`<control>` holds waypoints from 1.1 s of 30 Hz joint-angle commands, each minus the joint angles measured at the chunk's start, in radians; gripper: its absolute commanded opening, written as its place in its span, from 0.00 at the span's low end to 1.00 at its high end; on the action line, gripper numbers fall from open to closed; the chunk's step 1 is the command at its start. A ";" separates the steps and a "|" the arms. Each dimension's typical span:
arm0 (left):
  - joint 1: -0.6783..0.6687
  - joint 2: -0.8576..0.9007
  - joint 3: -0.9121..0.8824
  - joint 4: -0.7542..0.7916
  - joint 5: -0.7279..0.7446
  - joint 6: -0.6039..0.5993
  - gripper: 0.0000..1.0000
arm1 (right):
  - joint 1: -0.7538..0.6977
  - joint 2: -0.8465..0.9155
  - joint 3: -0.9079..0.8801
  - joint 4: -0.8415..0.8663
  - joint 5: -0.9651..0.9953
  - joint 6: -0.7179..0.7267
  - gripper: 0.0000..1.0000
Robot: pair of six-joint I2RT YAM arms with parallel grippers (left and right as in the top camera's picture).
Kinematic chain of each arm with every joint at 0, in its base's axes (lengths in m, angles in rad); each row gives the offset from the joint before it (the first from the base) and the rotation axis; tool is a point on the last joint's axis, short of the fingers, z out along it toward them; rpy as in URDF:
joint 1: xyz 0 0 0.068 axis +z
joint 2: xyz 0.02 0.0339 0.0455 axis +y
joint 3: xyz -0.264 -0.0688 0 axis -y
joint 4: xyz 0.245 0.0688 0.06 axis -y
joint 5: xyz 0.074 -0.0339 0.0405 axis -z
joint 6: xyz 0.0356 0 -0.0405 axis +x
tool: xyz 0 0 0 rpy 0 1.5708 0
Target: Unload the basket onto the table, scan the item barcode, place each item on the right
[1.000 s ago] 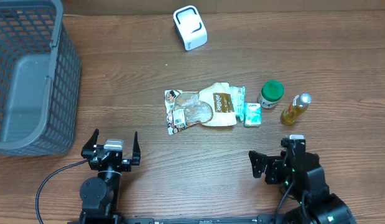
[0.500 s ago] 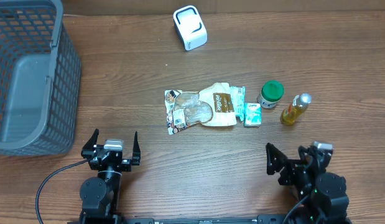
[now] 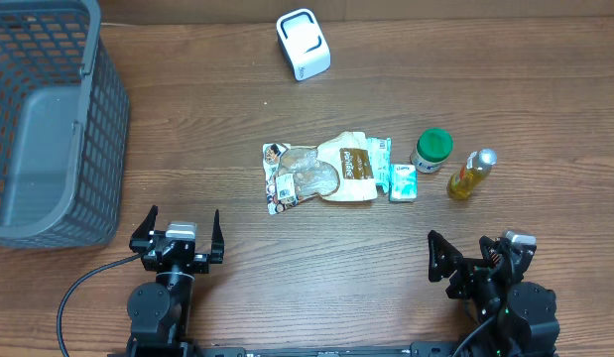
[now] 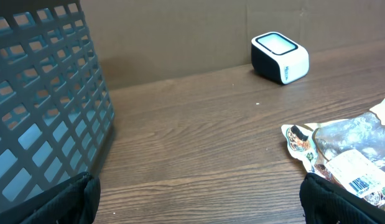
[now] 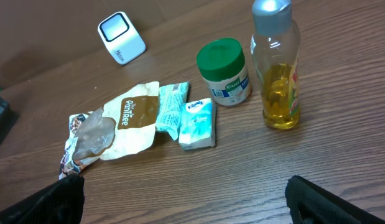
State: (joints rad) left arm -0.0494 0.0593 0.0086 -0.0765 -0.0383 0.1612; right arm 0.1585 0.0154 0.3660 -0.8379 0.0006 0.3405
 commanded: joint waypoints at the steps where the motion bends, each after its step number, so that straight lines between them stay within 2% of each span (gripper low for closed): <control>1: 0.010 -0.001 -0.004 0.002 0.006 0.015 1.00 | -0.003 -0.012 -0.001 -0.014 0.006 0.000 1.00; 6: 0.010 -0.001 -0.004 0.002 0.006 0.015 1.00 | -0.004 -0.012 -0.001 -0.093 0.006 0.000 1.00; 9: 0.010 -0.001 -0.004 0.002 0.006 0.015 1.00 | -0.004 -0.013 -0.001 0.021 0.006 0.000 1.00; 12: 0.010 -0.001 -0.004 0.002 0.006 0.015 0.99 | -0.004 -0.013 -0.002 0.208 0.006 0.000 1.00; 21: 0.010 -0.001 -0.004 0.002 0.006 0.015 1.00 | -0.004 -0.013 -0.002 0.356 0.006 0.000 1.00; 33: 0.010 -0.001 -0.004 0.002 0.006 0.015 1.00 | -0.004 -0.013 -0.121 0.844 0.006 0.000 1.00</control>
State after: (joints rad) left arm -0.0494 0.0593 0.0086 -0.0765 -0.0383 0.1608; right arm 0.1577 0.0101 0.2874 -0.0467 0.0010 0.3401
